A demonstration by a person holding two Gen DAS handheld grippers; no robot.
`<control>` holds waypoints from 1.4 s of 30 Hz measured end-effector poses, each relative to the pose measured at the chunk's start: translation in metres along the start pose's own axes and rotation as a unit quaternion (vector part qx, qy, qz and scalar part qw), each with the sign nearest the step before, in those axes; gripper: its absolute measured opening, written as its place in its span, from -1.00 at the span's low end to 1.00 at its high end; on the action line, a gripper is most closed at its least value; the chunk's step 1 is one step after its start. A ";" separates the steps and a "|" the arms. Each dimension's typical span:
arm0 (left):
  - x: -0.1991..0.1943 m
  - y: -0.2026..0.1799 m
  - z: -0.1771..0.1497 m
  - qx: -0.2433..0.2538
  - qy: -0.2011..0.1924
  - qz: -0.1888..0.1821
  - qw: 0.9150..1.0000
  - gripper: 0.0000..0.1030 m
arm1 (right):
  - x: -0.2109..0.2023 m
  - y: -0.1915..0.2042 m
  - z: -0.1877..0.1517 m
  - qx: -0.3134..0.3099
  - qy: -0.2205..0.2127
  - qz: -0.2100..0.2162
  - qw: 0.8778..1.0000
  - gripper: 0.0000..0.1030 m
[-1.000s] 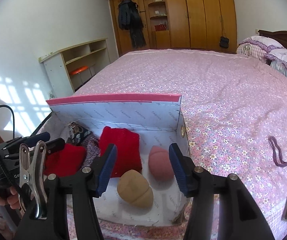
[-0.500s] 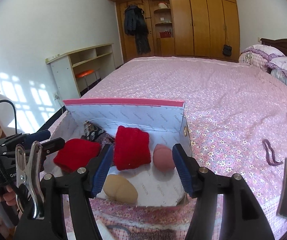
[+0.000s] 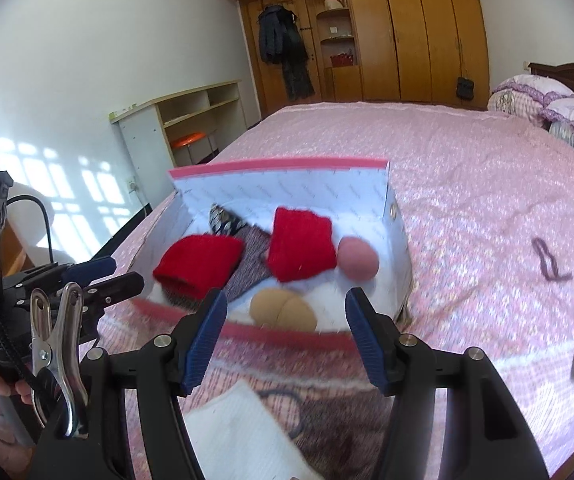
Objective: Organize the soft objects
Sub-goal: 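Withdraw both tools from the box back toward the remaining items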
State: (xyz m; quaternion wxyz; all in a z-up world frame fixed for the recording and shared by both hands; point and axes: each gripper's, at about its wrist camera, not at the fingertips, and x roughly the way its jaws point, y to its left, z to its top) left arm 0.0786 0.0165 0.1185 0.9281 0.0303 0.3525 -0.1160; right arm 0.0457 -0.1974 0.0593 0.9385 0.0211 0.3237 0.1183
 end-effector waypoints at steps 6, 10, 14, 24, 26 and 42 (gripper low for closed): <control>-0.008 0.002 -0.019 0.001 0.005 0.000 1.000 0.08 | -0.009 0.007 -0.017 0.010 0.004 0.011 1.000 0.22; -0.007 0.002 -0.031 0.004 0.013 0.004 1.000 0.08 | -0.013 0.013 -0.026 0.007 0.006 0.015 1.000 0.22; -0.003 0.005 -0.043 0.002 0.021 0.013 1.000 0.08 | -0.015 0.015 -0.038 0.013 0.012 0.015 1.000 0.22; 0.020 0.015 -0.063 -0.014 0.053 0.005 0.998 0.06 | -0.012 0.021 -0.059 0.017 0.031 0.017 0.999 0.22; 0.023 0.016 -0.064 -0.018 0.053 0.005 0.998 0.06 | -0.011 0.021 -0.061 0.016 0.033 0.018 0.999 0.22; 0.035 0.006 -0.066 -0.016 0.044 -0.018 0.999 -0.62 | -0.002 0.023 -0.071 0.020 0.046 0.026 0.998 0.23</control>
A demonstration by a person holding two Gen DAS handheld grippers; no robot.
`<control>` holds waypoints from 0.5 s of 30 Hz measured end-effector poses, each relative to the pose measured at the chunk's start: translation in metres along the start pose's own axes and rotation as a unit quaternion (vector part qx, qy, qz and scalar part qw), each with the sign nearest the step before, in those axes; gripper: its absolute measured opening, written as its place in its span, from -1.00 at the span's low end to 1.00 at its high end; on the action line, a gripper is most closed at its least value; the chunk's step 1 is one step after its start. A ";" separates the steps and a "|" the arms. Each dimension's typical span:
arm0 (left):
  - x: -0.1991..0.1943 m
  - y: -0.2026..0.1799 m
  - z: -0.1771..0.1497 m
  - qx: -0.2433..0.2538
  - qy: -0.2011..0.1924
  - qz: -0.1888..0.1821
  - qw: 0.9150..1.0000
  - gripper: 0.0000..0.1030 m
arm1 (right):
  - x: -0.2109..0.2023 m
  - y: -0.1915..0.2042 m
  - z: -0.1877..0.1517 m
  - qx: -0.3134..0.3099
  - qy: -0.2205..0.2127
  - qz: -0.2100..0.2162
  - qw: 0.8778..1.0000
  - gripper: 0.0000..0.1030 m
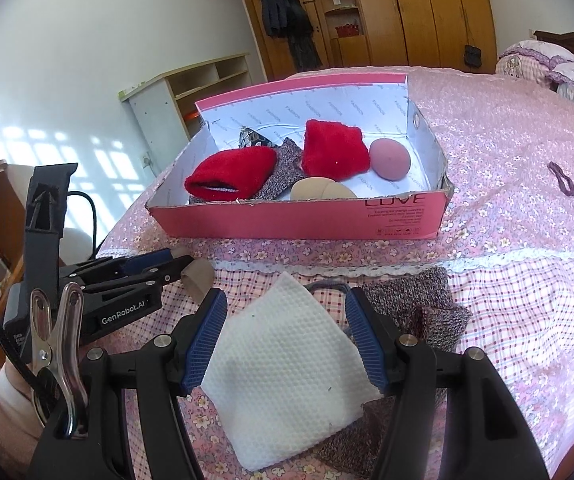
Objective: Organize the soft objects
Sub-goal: 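Withdraw both tools from the box back toward the remaining items, then grasp a beige translucent pad with the left tool while the right tool grasps the other pad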
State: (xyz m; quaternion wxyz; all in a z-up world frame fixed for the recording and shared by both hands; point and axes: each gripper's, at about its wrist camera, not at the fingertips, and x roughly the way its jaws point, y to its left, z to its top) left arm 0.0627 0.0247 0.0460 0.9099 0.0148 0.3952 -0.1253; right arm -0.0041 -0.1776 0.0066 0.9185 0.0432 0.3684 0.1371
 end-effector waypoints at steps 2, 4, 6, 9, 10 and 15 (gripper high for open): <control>-0.002 0.001 -0.001 -0.006 -0.002 -0.005 1.000 -0.70 | 0.000 -0.001 0.000 0.002 0.000 0.000 1.000 0.23; -0.004 0.003 -0.002 -0.009 -0.001 -0.017 1.000 -0.77 | 0.001 0.000 -0.001 0.003 0.002 0.000 1.000 0.22; -0.007 0.005 -0.002 -0.011 -0.002 -0.024 1.000 -0.80 | 0.002 0.000 0.000 0.003 0.004 0.001 1.000 0.22; -0.016 0.009 -0.002 -0.012 -0.010 -0.021 1.000 -0.80 | 0.003 0.002 0.000 0.002 0.007 0.004 1.000 0.22; -0.020 0.011 -0.002 -0.016 -0.013 -0.021 1.000 -0.80 | 0.003 0.002 -0.001 0.001 0.007 0.005 1.000 0.22; -0.035 0.022 -0.007 -0.025 -0.022 -0.009 0.999 -0.80 | 0.005 0.009 -0.001 -0.007 0.010 0.010 1.000 0.22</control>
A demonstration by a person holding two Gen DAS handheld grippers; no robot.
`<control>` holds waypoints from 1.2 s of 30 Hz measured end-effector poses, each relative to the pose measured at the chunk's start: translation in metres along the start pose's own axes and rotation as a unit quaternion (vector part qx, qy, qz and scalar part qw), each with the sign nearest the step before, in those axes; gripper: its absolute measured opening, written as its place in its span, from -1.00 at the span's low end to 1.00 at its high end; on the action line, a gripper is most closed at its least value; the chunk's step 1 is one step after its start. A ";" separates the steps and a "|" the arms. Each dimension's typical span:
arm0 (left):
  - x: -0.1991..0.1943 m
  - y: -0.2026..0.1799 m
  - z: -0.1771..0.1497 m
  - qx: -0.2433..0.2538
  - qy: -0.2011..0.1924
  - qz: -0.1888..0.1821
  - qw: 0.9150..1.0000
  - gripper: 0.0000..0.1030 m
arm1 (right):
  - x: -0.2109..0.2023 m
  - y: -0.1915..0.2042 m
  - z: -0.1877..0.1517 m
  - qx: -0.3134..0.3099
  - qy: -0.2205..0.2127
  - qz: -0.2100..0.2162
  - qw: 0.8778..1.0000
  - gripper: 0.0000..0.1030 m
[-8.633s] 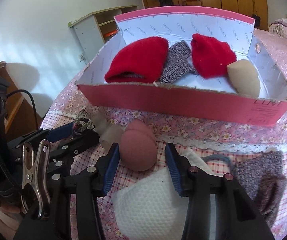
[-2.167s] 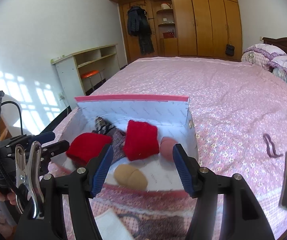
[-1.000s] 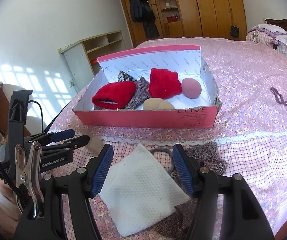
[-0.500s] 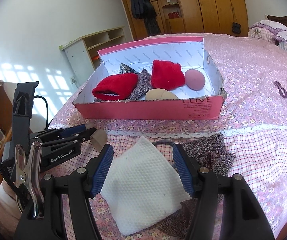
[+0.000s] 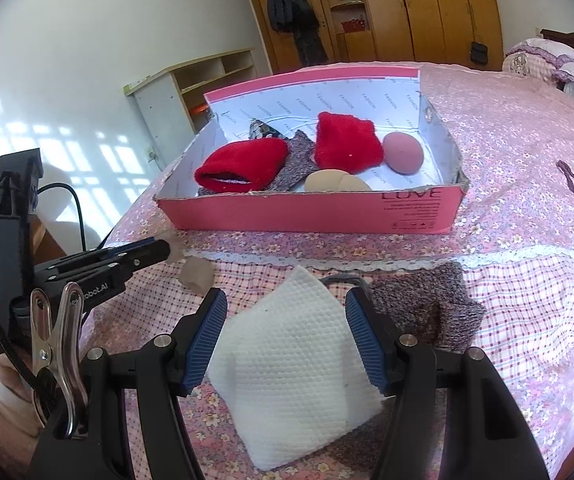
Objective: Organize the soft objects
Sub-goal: 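Grasp a beige translucent pad with the left tool while the right tool grasps the other pad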
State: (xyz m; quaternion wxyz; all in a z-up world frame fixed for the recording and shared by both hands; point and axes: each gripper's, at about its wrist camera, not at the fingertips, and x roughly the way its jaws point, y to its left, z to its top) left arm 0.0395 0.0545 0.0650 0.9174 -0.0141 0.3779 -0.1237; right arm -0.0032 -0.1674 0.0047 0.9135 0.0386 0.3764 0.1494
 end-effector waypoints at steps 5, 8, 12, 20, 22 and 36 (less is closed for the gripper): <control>-0.008 0.012 -0.011 -0.009 0.006 0.018 1.000 -0.80 | 0.005 0.014 0.002 -0.019 0.006 0.006 1.000 0.22; -0.011 0.021 -0.020 -0.017 0.009 0.023 1.000 -0.80 | 0.010 0.029 0.005 -0.038 0.012 0.016 0.999 0.22; -0.015 0.030 -0.028 -0.027 0.004 0.016 1.000 -0.80 | 0.024 0.046 0.011 -0.040 0.019 0.031 0.999 0.22; -0.009 0.042 -0.036 -0.042 0.010 -0.001 0.999 -0.80 | 0.067 0.061 0.016 -0.020 0.054 0.040 0.998 0.13; -0.008 0.044 -0.037 -0.047 0.008 -0.005 0.999 -0.80 | 0.076 0.060 0.015 -0.013 0.060 0.041 0.997 0.08; 0.001 0.035 -0.031 -0.044 0.008 0.005 0.999 -0.62 | 0.088 0.053 0.008 0.018 0.067 0.051 0.996 -0.25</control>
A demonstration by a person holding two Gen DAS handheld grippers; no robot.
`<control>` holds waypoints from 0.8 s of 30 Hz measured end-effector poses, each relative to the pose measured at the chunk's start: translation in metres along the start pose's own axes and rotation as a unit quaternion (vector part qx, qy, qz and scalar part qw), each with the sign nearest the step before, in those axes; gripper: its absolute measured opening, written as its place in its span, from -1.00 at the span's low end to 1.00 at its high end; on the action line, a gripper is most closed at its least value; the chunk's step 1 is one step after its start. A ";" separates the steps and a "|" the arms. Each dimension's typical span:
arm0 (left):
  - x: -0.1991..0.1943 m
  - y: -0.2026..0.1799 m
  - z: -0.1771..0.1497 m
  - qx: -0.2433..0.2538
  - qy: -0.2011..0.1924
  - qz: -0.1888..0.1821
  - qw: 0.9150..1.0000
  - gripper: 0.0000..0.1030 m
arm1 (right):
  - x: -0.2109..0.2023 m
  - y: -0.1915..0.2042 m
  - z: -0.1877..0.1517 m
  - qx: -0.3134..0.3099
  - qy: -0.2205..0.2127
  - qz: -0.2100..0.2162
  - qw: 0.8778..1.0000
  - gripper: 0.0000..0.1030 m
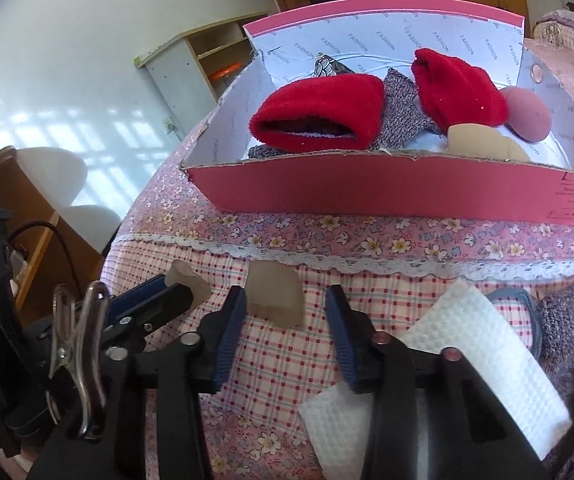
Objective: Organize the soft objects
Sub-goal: 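Grasp a beige translucent pad with the left tool while the right tool grasps the other pad, then carry the beige pad with the left tool while the right tool carries its pad into the box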
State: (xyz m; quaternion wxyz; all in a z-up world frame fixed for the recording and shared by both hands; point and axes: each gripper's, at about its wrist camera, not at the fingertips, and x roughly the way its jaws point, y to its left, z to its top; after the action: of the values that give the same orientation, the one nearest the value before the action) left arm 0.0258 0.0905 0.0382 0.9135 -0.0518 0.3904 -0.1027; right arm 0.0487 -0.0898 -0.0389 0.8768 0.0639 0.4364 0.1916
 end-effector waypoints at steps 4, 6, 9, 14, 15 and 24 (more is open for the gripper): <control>0.002 -0.002 0.000 0.000 -0.001 0.003 1.000 -0.62 | 0.000 0.000 -0.005 0.000 -0.009 0.006 1.000 -0.50; 0.004 -0.004 0.001 0.000 0.002 0.004 1.000 -0.61 | 0.001 -0.002 -0.005 0.003 -0.013 0.007 1.000 -0.58; 0.005 -0.005 0.003 -0.008 0.002 0.002 1.000 -0.61 | -0.003 -0.008 -0.007 0.015 -0.017 0.017 1.000 -0.67; 0.007 -0.010 0.007 -0.012 0.003 -0.004 1.000 -0.61 | -0.012 -0.008 -0.011 0.009 -0.027 0.022 0.999 -0.70; 0.007 -0.011 0.007 -0.013 0.004 -0.011 1.000 -0.61 | -0.015 -0.006 -0.011 0.004 -0.032 0.022 0.999 -0.71; 0.012 -0.027 0.008 0.002 0.012 -0.008 1.000 -0.69 | -0.041 -0.008 -0.018 -0.002 -0.059 0.017 0.998 -0.71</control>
State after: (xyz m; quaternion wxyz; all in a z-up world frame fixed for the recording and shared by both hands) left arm 0.0361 0.0611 0.0399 0.9078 -0.0519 0.4010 -0.1114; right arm 0.0150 -0.1137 -0.0217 0.8975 0.0808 0.3829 0.2033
